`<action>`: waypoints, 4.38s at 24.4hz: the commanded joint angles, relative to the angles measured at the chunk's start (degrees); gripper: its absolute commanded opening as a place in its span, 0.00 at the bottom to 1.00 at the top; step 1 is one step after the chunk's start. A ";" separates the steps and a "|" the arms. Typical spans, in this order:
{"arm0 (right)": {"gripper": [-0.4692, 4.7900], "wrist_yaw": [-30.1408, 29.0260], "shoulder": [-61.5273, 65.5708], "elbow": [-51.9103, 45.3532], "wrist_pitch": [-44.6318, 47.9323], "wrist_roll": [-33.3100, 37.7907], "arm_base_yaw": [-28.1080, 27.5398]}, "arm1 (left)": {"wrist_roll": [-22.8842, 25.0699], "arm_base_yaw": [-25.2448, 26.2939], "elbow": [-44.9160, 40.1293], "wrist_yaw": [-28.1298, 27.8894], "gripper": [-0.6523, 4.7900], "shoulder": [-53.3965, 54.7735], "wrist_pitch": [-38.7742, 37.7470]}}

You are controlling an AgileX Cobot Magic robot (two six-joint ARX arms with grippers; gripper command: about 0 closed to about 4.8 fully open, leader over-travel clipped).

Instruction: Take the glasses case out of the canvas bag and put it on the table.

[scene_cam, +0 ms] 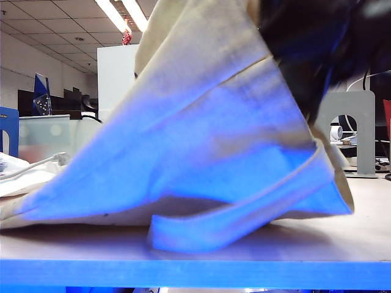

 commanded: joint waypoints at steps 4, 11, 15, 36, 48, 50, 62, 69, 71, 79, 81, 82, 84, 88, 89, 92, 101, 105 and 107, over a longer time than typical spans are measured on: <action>0.37 8.46 -3.23 0.11 -0.87 -3.08 7.54 | -0.11 3.87 0.20 -7.23 0.11 0.04 1.70; 0.37 15.23 -8.85 0.11 -14.43 -12.00 9.40 | -1.14 7.56 0.20 -6.91 0.11 0.13 4.61; 0.37 20.26 -7.78 0.11 -16.26 -15.65 9.68 | -1.14 7.54 0.22 -2.16 0.11 0.11 5.73; 0.61 41.88 12.70 3.93 -0.79 -28.26 8.55 | -1.99 -0.44 0.50 16.15 0.11 -1.11 0.07; 0.81 51.08 17.20 11.69 2.71 -30.56 8.26 | -2.82 0.77 0.52 19.98 0.11 -1.07 -0.28; 0.92 50.51 20.06 11.72 2.99 -30.60 8.24 | -3.34 0.77 0.50 19.98 0.11 -1.07 -0.31; 1.00 52.11 33.70 18.78 0.74 -30.14 2.78 | -4.81 0.63 0.50 25.62 0.11 -1.09 -1.64; 0.74 47.98 40.44 22.23 -11.78 -24.90 10.12 | -1.16 2.60 0.50 21.99 0.11 -1.09 -1.53; 0.67 47.06 38.47 22.27 -13.51 -23.82 12.07 | 0.17 5.07 0.50 14.91 0.11 -1.07 -1.64; 0.61 47.08 21.66 22.32 -14.69 -20.00 12.66 | 6.36 35.01 -0.35 -24.52 0.11 4.04 -1.62; 0.61 47.04 18.49 22.32 -16.02 -20.02 12.57 | 6.40 37.46 -0.35 -30.62 0.11 6.84 -1.60; 0.61 45.97 16.37 22.32 -17.25 -19.87 12.68 | 6.64 38.27 -0.35 -35.60 0.11 8.83 -0.68; 0.61 45.68 13.60 22.29 -18.47 -18.10 12.68 | 6.80 38.27 -0.35 -39.43 0.11 11.26 1.77; 0.60 44.72 7.76 22.29 -21.51 -18.82 12.52 | 5.53 38.27 -0.35 -40.11 0.11 19.12 1.31; 0.60 44.33 8.66 21.94 -22.99 -19.52 12.48 | 5.29 38.25 -0.35 -36.52 0.11 19.98 -1.01; 0.61 47.32 13.94 18.49 -22.84 -24.55 12.63 | 5.20 37.44 -0.33 -26.99 0.11 18.80 -2.62; 0.91 51.08 20.15 17.53 -6.01 -23.58 19.04 | 4.33 31.43 -0.31 -21.49 0.11 13.79 -3.78; 1.00 54.40 25.51 17.66 -1.44 -20.92 19.04 | 4.24 28.37 -0.31 -20.90 0.11 13.35 -3.96; 1.00 59.82 26.71 17.66 -2.51 -21.38 18.80 | 4.28 27.76 -0.31 -20.94 0.11 12.98 -4.22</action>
